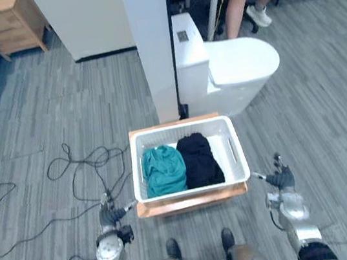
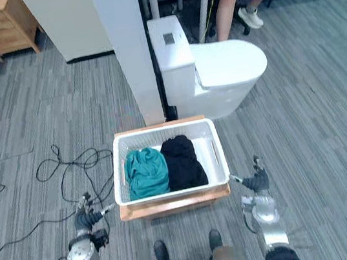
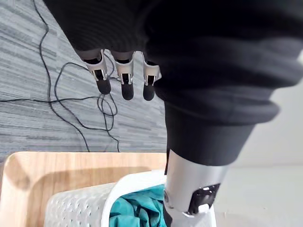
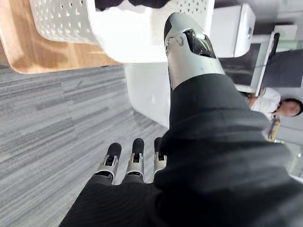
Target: Pick up the laundry basket with both hands and put the clothes into the washing machine.
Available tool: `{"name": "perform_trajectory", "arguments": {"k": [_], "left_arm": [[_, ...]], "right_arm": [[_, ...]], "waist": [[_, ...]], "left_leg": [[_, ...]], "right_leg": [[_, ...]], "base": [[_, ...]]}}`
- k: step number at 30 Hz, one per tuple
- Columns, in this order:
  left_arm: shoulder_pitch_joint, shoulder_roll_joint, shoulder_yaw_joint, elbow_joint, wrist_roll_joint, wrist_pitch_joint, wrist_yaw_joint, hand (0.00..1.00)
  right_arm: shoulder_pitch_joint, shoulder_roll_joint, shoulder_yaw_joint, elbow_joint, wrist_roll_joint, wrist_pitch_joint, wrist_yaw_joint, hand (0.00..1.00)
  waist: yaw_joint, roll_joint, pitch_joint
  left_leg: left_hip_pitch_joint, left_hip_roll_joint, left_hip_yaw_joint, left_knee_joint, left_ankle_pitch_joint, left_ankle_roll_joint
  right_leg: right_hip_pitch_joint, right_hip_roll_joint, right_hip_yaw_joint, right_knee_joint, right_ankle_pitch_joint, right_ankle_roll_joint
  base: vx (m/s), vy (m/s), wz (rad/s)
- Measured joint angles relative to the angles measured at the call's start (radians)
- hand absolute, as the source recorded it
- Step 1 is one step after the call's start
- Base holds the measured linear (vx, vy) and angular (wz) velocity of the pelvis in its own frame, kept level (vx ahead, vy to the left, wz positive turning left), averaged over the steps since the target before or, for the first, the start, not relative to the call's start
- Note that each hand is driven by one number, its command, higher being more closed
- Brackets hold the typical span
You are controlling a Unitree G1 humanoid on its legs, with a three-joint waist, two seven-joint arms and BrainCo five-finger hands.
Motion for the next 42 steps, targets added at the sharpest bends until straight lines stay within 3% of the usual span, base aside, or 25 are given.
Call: {"name": "perform_trajectory", "arguments": {"k": [6, 9, 15, 16, 17, 18, 27, 31, 35, 40, 42], "left_arm": [[-0.266, 0.066, -0.016, 0.141, 0.022, 0.013, 0.045, 0.00], [-0.372, 0.081, -0.057, 0.223, 0.028, 0.024, 0.049, 0.00], [-0.573, 0.027, -0.144, 0.306, 0.089, 0.045, 0.058, 0.00], [-0.584, 0.029, -0.145, 0.309, 0.100, 0.048, 0.065, 0.00], [-0.589, 0.031, -0.150, 0.310, 0.109, 0.049, 0.067, 0.00], [-0.593, 0.032, -0.150, 0.310, 0.117, 0.049, 0.069, 1.00], [-0.588, 0.050, -0.145, 0.339, 0.175, 0.075, 0.041, 1.00], [-0.510, 0.059, -0.120, 0.298, 0.166, 0.082, 0.042, 1.00], [-0.257, 0.015, -0.122, 0.077, 0.103, 0.093, 0.051, 1.00], [-0.008, -0.041, -0.134, -0.170, 0.086, 0.100, 0.069, 1.00], [0.090, -0.040, -0.138, -0.282, 0.085, 0.104, 0.069, 1.00]], "right_arm": [[-0.283, -0.038, 0.037, 0.144, 0.001, 0.018, -0.015, 0.00], [-0.386, -0.048, 0.041, 0.232, 0.004, 0.021, -0.025, 0.00], [-0.561, -0.046, 0.053, 0.326, 0.024, 0.038, -0.035, 0.00], [-0.572, -0.051, 0.053, 0.330, 0.033, 0.038, -0.040, 1.00], [-0.577, -0.055, 0.054, 0.336, 0.034, 0.038, -0.041, 1.00], [-0.580, -0.057, 0.054, 0.340, 0.034, 0.037, -0.042, 1.00], [-0.568, -0.080, 0.061, 0.332, 0.104, 0.038, -0.024, 1.00], [-0.435, -0.070, 0.074, 0.140, 0.111, 0.039, -0.019, 1.00], [-0.234, -0.029, 0.051, -0.093, 0.109, 0.032, -0.022, 1.00], [-0.021, 0.009, 0.026, -0.264, 0.070, 0.025, -0.021, 1.00], [0.072, 0.041, 0.019, -0.344, 0.055, 0.015, -0.018, 1.00]], "waist": [[0.005, -0.006, 0.109], [0.004, -0.006, 0.110], [-0.001, -0.009, 0.150], [-0.001, -0.010, 0.153], [-0.001, -0.010, 0.153], [-0.001, -0.010, 0.153], [-0.001, -0.011, 0.154], [-0.006, -0.015, 0.166], [-0.013, -0.015, 0.166], [-0.017, -0.016, 0.163], [-0.023, -0.016, 0.134]], "left_leg": [[-0.105, 0.017, 0.010, 0.066, 0.008, 0.010], [-0.149, 0.020, 0.009, 0.081, 0.013, 0.018], [-0.195, 0.018, -0.008, 0.092, 0.025, 0.036], [-0.198, 0.016, -0.009, 0.092, 0.025, 0.036], [-0.202, 0.013, -0.009, 0.092, 0.025, 0.036], [-0.205, 0.013, -0.010, 0.092, 0.025, 0.036], [-0.209, 0.013, -0.012, 0.092, 0.025, 0.036], [-0.166, 0.013, -0.011, 0.076, 0.024, 0.036], [-0.103, 0.010, -0.014, 0.040, 0.022, 0.035], [-0.045, 0.002, -0.026, 0.018, 0.018, 0.028], [-0.033, 0.006, -0.005, 0.020, 0.007, 0.027]], "right_leg": [[-0.087, 0.006, 0.022, 0.008, 0.050, 0.004], [-0.123, 0.007, 0.023, 0.006, 0.064, 0.003], [-0.155, 0.008, 0.017, 0.006, 0.072, 0.003], [-0.157, 0.008, 0.017, 0.005, 0.072, 0.003], [-0.161, 0.009, 0.017, 0.005, 0.072, 0.003], [-0.164, 0.009, 0.016, 0.005, 0.072, 0.003], [-0.163, 0.010, 0.017, -0.005, 0.072, 0.002], [-0.121, 0.010, 0.019, -0.020, 0.072, 0.002], [-0.057, 0.008, 0.012, -0.052, 0.069, 0.004], [0.002, 0.009, -0.002, -0.062, 0.052, 0.002], [0.005, 0.012, 0.017, -0.064, 0.049, 0.003]], "base": [[-0.16, 0.011, -0.09], [-0.04, 0.005, -0.03], [0.02, -0.004, 0.06], [0.05, -0.002, 0.01], [0.05, -0.001, 0.01], [0.04, -0.001, 0.02], [0.00, 0.000, 0.00], [0.03, -0.004, -0.02], [0.05, -0.001, 0.03], [0.07, 0.002, 0.08], [0.05, 0.003, -0.18]]}}
